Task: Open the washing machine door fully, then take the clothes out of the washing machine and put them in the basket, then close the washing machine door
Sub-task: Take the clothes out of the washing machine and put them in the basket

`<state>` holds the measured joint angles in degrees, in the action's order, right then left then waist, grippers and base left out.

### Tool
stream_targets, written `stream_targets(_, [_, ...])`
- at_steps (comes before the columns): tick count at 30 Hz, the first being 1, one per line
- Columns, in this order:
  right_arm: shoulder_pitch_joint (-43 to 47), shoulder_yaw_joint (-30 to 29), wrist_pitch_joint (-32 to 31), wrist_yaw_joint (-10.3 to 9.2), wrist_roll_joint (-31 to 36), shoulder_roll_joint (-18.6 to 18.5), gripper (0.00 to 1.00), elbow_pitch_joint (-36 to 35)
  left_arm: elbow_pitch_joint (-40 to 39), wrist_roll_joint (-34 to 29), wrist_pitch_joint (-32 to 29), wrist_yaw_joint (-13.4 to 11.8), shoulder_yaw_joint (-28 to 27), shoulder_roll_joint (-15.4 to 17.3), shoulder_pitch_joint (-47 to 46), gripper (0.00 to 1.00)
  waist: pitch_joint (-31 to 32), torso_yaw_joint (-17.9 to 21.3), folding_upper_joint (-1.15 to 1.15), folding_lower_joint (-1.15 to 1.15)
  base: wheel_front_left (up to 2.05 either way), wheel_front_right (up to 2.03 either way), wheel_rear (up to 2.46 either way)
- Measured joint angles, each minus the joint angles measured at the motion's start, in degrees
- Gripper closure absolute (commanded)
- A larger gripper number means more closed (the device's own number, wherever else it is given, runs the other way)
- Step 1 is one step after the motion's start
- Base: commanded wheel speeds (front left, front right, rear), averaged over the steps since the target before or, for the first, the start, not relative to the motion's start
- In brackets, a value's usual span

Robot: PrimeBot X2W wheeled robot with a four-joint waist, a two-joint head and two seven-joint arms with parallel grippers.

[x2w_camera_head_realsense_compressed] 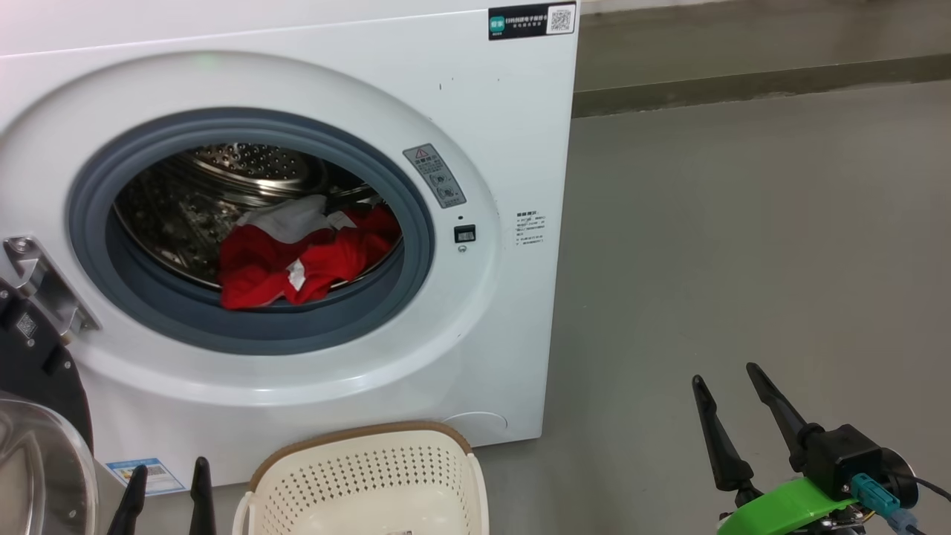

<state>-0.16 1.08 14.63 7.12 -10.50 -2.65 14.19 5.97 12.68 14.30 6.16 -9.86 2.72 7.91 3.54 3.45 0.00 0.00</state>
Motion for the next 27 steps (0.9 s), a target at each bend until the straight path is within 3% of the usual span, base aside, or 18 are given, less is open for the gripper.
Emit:
stream_targets(15, [0.0, 0.0, 0.0, 0.00, 0.0, 0.0, 0.00, -0.3, -0.2, 0.0, 0.0, 0.0, 0.6, -0.1, -0.4, 0.00, -0.9, 0.0, 0.00, 0.00, 0.00, 0.00, 0.00])
stream_targets(27, [-0.4, 0.0, 0.0, 0.00, 0.5, 0.0, 0.00, -0.6, 4.5, 2.0, 0.0, 0.3, 2.1, -0.3, -10.8, 0.00, -4.6, -0.7, 0.00, 0.00, 0.00, 0.00, 0.00])
